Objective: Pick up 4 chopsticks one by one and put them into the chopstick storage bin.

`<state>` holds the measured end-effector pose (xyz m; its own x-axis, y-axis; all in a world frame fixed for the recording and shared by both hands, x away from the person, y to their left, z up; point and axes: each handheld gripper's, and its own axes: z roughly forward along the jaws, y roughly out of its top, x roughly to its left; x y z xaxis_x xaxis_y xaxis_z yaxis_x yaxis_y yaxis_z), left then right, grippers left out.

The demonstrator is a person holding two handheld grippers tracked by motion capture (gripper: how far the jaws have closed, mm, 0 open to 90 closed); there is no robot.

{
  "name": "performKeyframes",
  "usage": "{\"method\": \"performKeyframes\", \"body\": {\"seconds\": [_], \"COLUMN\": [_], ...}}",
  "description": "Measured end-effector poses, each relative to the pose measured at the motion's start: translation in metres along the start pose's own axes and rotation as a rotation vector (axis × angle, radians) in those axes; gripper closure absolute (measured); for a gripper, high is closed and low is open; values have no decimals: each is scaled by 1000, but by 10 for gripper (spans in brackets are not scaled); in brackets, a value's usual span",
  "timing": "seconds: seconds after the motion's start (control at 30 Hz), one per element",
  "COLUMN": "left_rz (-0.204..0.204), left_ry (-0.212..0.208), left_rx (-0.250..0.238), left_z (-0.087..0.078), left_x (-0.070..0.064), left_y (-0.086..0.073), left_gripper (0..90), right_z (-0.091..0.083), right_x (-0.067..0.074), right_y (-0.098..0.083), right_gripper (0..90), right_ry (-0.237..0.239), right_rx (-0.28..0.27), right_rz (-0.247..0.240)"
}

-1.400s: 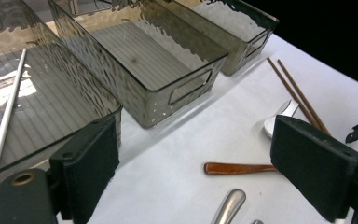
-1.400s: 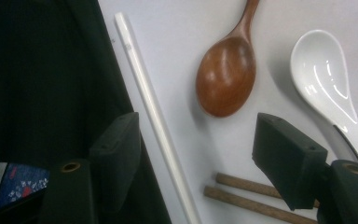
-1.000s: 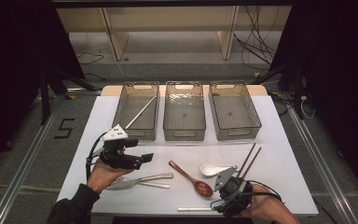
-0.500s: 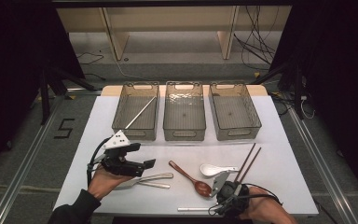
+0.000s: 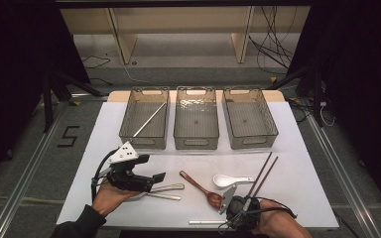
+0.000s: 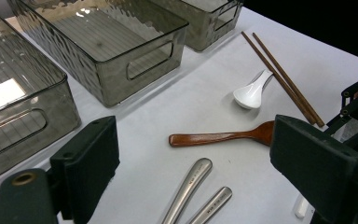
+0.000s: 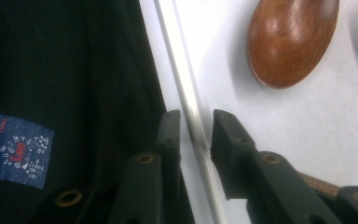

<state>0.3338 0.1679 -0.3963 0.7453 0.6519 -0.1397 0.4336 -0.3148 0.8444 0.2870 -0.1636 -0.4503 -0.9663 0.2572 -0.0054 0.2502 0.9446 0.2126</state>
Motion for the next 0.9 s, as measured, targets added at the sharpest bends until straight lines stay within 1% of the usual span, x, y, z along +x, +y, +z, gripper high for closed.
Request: {"method": "performKeyframes", "body": {"seconds": [0.07, 0.1, 0.13, 0.17, 0.23, 0.27, 0.3, 0.33, 0.43, 0.47, 0.5, 0.53, 0.63, 0.7, 0.83, 0.9], "left_rz": [-3, -2, -2, 0, -1, 0, 2, 5, 4, 5, 6, 9, 12, 19, 24, 27], "left_ry": [1, 1, 0, -1, 1, 1, 1, 1, 1, 0, 0, 0, -6, -7, -13, -19], "left_rx": [-1, -2, -3, -1, -2, -2, -3, -1, -2, 0, 0, 4, 5, 10, 15, 18], "left_z": [0, 0, 0, 0, 0, 0, 1, 1, 1, 1, 1, 1, 3, 3, 4, 5], "left_x": [0, 0, -1, 0, 0, -1, -1, 0, 0, 0, 0, 0, -1, -1, -2, -2], "left_y": [0, 0, 0, 0, 0, 0, 0, 0, 0, 0, 0, 0, 0, 0, 0, -1], "left_gripper": [147, 147, 147, 147, 147, 147, 147, 147, 147, 147, 147, 147, 147, 147, 148, 152], "right_z": [0, 1, 1, 2, 3, 4, 5, 6, 6, 6, 6, 6, 7, 7, 6, 6], "right_x": [0, 0, 0, 1, 1, 2, 2, 3, 4, 4, 5, 5, 4, 4, 4, 4], "right_y": [0, 0, 0, 1, 1, 2, 2, 2, 4, 4, 4, 4, 4, 4, 5, 5], "right_gripper": [770, 774, 777, 781, 790, 789, 790, 791, 799, 806, 820, 843, 847, 849, 851, 852], "right_ry": [-3, -4, -5, -7, -13, -10, -12, -23, -28, -28, -25, -23, -12, -10, -8, -9], "right_rx": [10, 8, 18, 22, 32, 36, 42, 51, 64, 68, 63, 67, 58, 62, 64, 64], "right_rz": [-9, -2, -18, -13, -22, -14, -29, -33, -50, -68, -80, -81, -93, -100, -96, -112]}}
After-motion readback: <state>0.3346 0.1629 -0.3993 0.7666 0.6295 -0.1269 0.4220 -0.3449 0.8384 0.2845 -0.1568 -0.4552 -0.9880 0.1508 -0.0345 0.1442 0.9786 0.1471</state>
